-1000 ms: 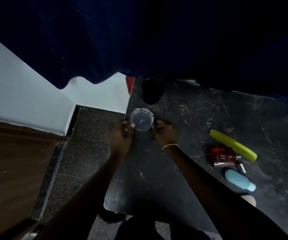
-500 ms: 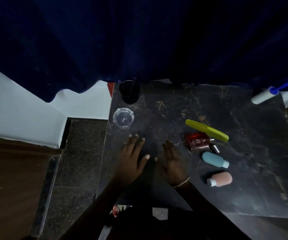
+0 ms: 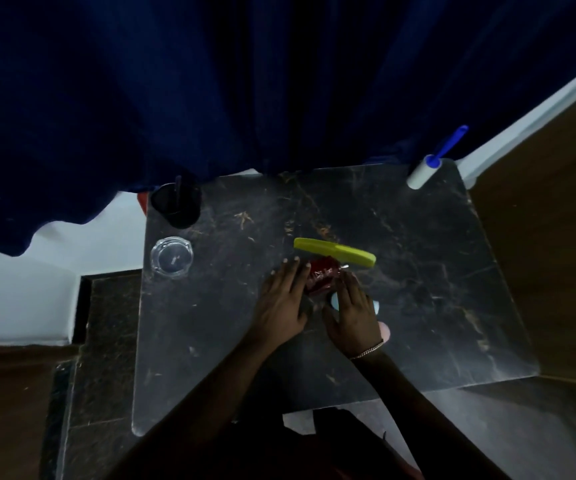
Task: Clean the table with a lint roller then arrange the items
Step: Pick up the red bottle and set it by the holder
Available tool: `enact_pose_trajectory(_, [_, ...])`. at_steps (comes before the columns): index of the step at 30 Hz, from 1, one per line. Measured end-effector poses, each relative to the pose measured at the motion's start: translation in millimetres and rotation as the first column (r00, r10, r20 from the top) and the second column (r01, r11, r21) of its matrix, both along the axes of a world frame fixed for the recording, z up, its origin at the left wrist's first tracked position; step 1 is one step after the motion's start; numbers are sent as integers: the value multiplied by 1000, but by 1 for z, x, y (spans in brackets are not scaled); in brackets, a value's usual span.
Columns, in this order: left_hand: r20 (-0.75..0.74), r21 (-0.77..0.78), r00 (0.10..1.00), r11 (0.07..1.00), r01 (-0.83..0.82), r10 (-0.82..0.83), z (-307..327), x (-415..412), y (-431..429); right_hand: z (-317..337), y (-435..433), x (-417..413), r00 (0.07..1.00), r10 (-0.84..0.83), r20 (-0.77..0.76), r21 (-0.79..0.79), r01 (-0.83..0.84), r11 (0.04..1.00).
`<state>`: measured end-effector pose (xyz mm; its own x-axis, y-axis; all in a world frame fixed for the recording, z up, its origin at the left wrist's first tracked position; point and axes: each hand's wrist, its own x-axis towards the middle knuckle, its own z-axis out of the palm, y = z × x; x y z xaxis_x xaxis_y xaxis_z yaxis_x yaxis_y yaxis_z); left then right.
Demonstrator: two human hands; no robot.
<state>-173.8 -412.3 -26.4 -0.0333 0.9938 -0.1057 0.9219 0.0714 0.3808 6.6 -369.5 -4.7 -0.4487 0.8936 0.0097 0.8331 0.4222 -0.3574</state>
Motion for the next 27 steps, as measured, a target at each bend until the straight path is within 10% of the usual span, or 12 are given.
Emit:
enact_pose_trajectory(18, [-70, -310, 991, 941, -133, 117, -16, 49, 85, -9, 77, 102, 999, -10, -35, -126, 5, 992])
enact_pose_trajectory(27, [217, -227, 870, 890, -396, 443, 11, 49, 36, -10, 104, 63, 998, -7, 61, -331, 26, 943])
